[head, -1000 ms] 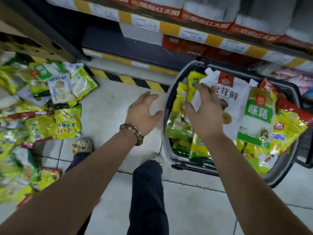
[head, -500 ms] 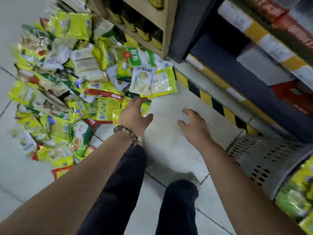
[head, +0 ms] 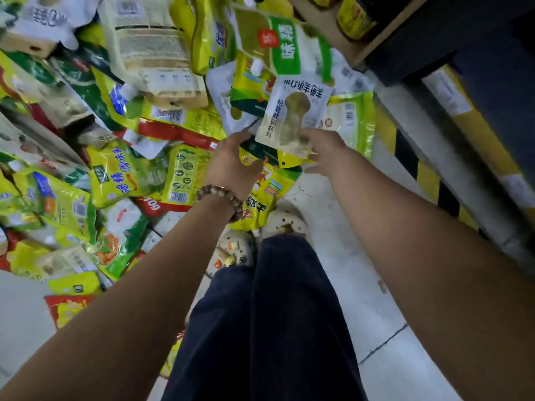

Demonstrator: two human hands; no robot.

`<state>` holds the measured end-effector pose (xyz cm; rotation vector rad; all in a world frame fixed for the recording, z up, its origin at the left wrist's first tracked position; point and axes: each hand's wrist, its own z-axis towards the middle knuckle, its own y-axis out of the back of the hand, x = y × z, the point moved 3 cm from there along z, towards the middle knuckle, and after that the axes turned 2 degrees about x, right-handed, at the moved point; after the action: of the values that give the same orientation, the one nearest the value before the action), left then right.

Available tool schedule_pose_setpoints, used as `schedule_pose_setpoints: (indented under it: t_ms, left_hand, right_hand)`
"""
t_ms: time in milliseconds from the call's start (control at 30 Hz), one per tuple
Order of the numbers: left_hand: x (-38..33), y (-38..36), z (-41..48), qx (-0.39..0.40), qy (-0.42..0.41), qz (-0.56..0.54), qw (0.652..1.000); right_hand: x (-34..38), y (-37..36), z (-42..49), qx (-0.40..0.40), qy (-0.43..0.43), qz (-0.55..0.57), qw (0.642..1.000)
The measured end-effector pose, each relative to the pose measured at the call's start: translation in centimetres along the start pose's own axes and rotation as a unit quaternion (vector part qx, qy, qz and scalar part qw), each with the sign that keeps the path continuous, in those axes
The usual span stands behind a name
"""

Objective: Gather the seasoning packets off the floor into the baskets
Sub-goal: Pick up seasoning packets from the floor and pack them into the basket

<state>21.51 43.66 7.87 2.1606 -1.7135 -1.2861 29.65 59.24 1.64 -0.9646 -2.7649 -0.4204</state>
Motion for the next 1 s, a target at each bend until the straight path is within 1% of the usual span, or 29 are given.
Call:
schedule_pose_setpoints:
  t_ms: [33, 100, 133, 167, 200, 267, 333, 367, 433, 500, 533, 567, 600, 633, 667, 700, 733, 767, 800, 833, 900, 933, 1000]
  left_hand:
    - [0.5, -0.6, 1.1, 0.000, -0.005, -0.002, 1.000]
    - [1.1, -1.8, 2.7, 0.013, -0.018, -0.010, 1.000]
    - [1.4, -2.3, 3.5, 0.021, -0.021, -0.014, 0.999]
    - [1.6, -2.7, 4.4, 0.025, -0.020, -0.013, 0.999]
    - [1.8, -3.1, 5.1, 0.027, -0.016, -0.009, 0.999]
    - [2.1, -3.7, 6.4, 0.036, -0.002, 0.000, 0.999]
    - [2.1, -3.8, 7.2, 0.037, 0.021, -0.012, 0.999]
    - [2.0, -3.5, 7.4, 0.025, 0.030, -0.016, 0.999]
    - [1.9, -2.8, 7.4, -0.017, 0.041, -0.002, 0.999]
    - [1.7, -1.9, 6.9, -0.059, 0.057, -0.002, 0.997]
    - [1.7, -1.7, 6.7, -0.061, 0.075, -0.028, 0.995]
    - [1.6, -1.8, 6.5, -0.040, 0.099, -0.076, 0.991]
    - [1.7, -2.1, 6.4, 0.004, 0.127, -0.135, 0.983]
    - [1.4, -2.5, 6.0, 0.061, 0.159, -0.205, 0.964]
    - [1.1, -3.0, 5.5, 0.119, 0.192, -0.276, 0.934]
    - [0.8, -3.4, 5.0, 0.157, 0.211, -0.343, 0.902]
    - [0.6, -3.8, 4.8, 0.169, 0.211, -0.385, 0.882]
    - [0.4, -3.9, 4.6, 0.164, 0.202, -0.404, 0.877]
    - [0.4, -4.0, 4.6, 0.143, 0.201, -0.411, 0.878]
    - [0.5, -3.8, 4.7, 0.109, 0.209, -0.412, 0.880]
    - [0.9, -3.1, 4.9, 0.027, 0.228, -0.403, 0.886]
    - [1.3, -2.8, 5.1, -0.007, 0.231, -0.408, 0.883]
    - [1.4, -2.2, 5.2, -0.045, 0.221, -0.437, 0.871]
  right_hand:
    - [0.2, -0.8, 1.8, 0.004, -0.026, 0.018, 0.999]
    - [0.1, -1.9, 5.3, -0.022, -0.051, 0.023, 0.998]
    - [0.3, -2.3, 6.6, -0.039, -0.042, 0.014, 0.998]
    - [0.7, -2.7, 7.2, -0.043, -0.014, -0.001, 0.999]
    - [1.1, -3.2, 7.6, -0.032, 0.017, -0.008, 0.999]
    - [1.5, -3.1, 8.4, -0.067, 0.043, 0.044, 0.996]
    - [1.7, -3.3, 7.7, -0.081, 0.069, 0.035, 0.994]
    - [1.7, -3.2, 7.2, -0.080, 0.083, 0.040, 0.992]
    - [0.1, -2.1, 6.1, -0.088, 0.083, 0.109, 0.987]
    - [-1.7, -0.3, 4.4, -0.066, 0.080, 0.122, 0.987]
    - [-2.4, 0.6, 3.3, -0.050, 0.085, 0.108, 0.989]
    - [-3.2, 1.4, 2.5, -0.030, 0.094, 0.099, 0.990]
    - [-3.5, 1.9, 1.6, 0.002, 0.103, 0.097, 0.990]
    - [-3.9, 2.1, 0.8, 0.034, 0.110, 0.101, 0.988]
    - [-4.1, 2.1, -0.1, 0.058, 0.117, 0.097, 0.987]
    - [-4.0, 1.8, -0.9, 0.082, 0.133, 0.082, 0.984]
    - [-3.7, 1.4, -1.4, 0.098, 0.147, 0.057, 0.983]
    - [-3.1, 1.1, -1.7, 0.108, 0.163, 0.026, 0.980]
    - [-2.3, 0.8, -1.7, 0.105, 0.175, -0.009, 0.979]
    - [-1.2, 0.7, -1.4, 0.090, 0.184, -0.039, 0.978]
    - [1.8, 0.9, -0.3, 0.039, 0.221, -0.061, 0.973]
    - [3.8, 0.9, 0.6, 0.003, 0.253, -0.079, 0.964]
    - [8.6, 0.3, 2.9, -0.046, 0.325, -0.172, 0.929]
